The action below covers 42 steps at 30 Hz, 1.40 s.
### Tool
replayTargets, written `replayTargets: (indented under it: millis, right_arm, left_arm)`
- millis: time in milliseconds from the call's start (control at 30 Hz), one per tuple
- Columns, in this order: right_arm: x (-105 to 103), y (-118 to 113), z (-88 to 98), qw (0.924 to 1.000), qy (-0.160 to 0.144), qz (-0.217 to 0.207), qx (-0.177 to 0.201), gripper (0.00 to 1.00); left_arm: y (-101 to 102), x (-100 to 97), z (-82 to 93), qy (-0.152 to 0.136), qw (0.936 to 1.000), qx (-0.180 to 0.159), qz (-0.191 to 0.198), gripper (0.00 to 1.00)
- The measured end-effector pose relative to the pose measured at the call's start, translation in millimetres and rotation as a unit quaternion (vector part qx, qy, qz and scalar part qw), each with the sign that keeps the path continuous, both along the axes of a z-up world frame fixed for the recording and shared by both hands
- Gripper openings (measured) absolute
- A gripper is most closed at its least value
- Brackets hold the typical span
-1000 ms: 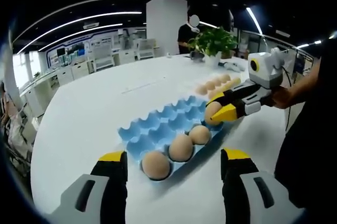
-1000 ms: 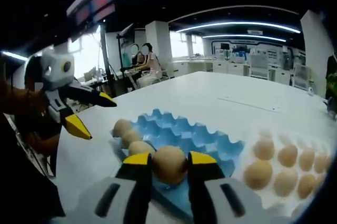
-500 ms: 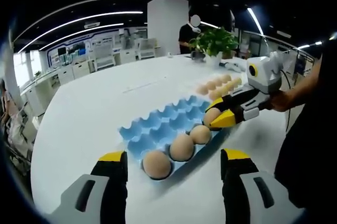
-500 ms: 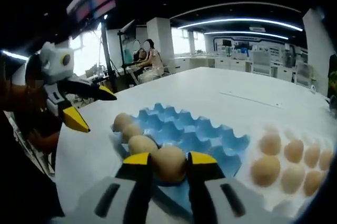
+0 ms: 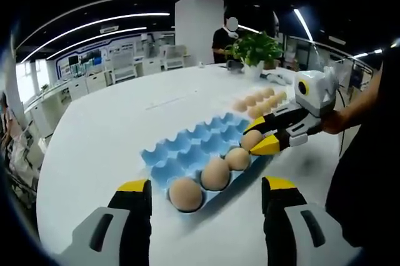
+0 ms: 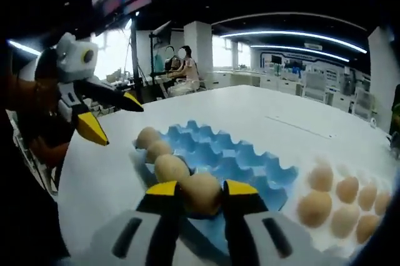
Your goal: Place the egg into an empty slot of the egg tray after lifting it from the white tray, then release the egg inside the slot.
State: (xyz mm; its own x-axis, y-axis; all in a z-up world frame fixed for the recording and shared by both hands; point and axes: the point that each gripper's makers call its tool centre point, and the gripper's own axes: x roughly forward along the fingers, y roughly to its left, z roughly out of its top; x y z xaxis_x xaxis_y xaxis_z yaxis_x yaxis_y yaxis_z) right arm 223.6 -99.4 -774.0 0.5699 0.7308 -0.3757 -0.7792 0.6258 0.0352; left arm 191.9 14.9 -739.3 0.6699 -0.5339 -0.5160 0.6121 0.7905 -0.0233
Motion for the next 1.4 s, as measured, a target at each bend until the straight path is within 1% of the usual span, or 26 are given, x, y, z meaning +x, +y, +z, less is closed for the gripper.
replayTargets:
  millis: [67, 267, 633, 700, 767, 800, 833, 900, 967, 1033, 1167, 1233, 1267, 1333, 1367, 1400]
  right_arm:
    - [2, -1, 1.2, 1.0, 0.002, 0.0, 0.009, 0.26]
    - [2, -6, 2.5, 0.9999, 0.003, -0.006, 0.008, 0.27]
    - [-5, -32, 5.2, 0.9997, -0.003, -0.024, 0.005, 0.26]
    - [-3, -43, 3.8, 0.9991, -0.004, -0.041, -0.002, 0.25]
    - [0, -55, 3.6, 0.9982, 0.001, -0.06, 0.001, 0.25]
    - [4, -70, 4.0, 0.9963, 0.001, -0.086, -0.003, 0.25]
    - [5, -76, 4.4, 0.9955, 0.0, -0.094, -0.006, 0.25]
    - [8, -90, 7.4, 0.9935, -0.009, -0.113, -0.007, 0.25]
    - [10, -113, 6.3, 0.9897, -0.008, -0.142, -0.014, 0.25]
    - [11, -128, 4.5, 0.9868, 0.0, -0.162, -0.014, 0.25]
    - [12, -160, 3.1, 0.9804, -0.007, -0.194, -0.032, 0.25]
    - [12, -178, 2.8, 0.9758, -0.004, -0.216, -0.033, 0.25]
    - [13, -186, 3.8, 0.9734, -0.008, -0.226, -0.035, 0.25]
    - [13, -195, 4.9, 0.9715, -0.01, -0.234, -0.037, 0.25]
    - [14, -210, 6.5, 0.9663, -0.018, -0.252, -0.048, 0.25]
    - [14, -217, 7.2, 0.9644, -0.021, -0.259, -0.051, 0.25]
  left_arm:
    - [0, 0.1, 0.1, 0.001, 1.0, -0.002, 0.0, 0.72]
    - [-3, 1.6, 1.3, 0.0, 1.0, -0.002, -0.003, 0.72]
    - [-5, 2.8, 1.9, -0.002, 1.0, -0.002, -0.004, 0.72]
    - [-5, 3.4, 2.0, -0.002, 1.0, -0.003, -0.004, 0.72]
    - [-5, 3.6, 2.0, -0.002, 1.0, -0.003, -0.004, 0.72]
    - [-6, 3.4, 1.6, -0.002, 1.0, -0.002, -0.006, 0.72]
    - [-6, 3.3, 1.4, -0.002, 1.0, -0.002, -0.007, 0.72]
    - [-7, 3.1, 1.4, -0.001, 1.0, -0.003, -0.007, 0.72]
    - [-7, 3.1, 1.1, 0.0, 1.0, -0.004, -0.008, 0.72]
    - [-7, 3.2, 0.7, 0.0, 1.0, -0.003, -0.008, 0.72]
    - [-9, 3.8, 2.0, -0.001, 0.9999, -0.004, -0.01, 0.72]
    - [-9, 4.5, 4.0, -0.003, 0.9999, -0.008, -0.008, 0.72]
    - [-10, 4.7, 4.3, -0.004, 0.9999, -0.008, -0.008, 0.72]
    - [-9, 4.6, 4.2, -0.004, 0.9999, -0.007, -0.008, 0.72]
    - [-10, 4.3, 3.7, -0.004, 0.9999, -0.006, -0.009, 0.72]
    - [-10, 4.0, 3.5, -0.003, 0.9999, -0.006, -0.01, 0.72]
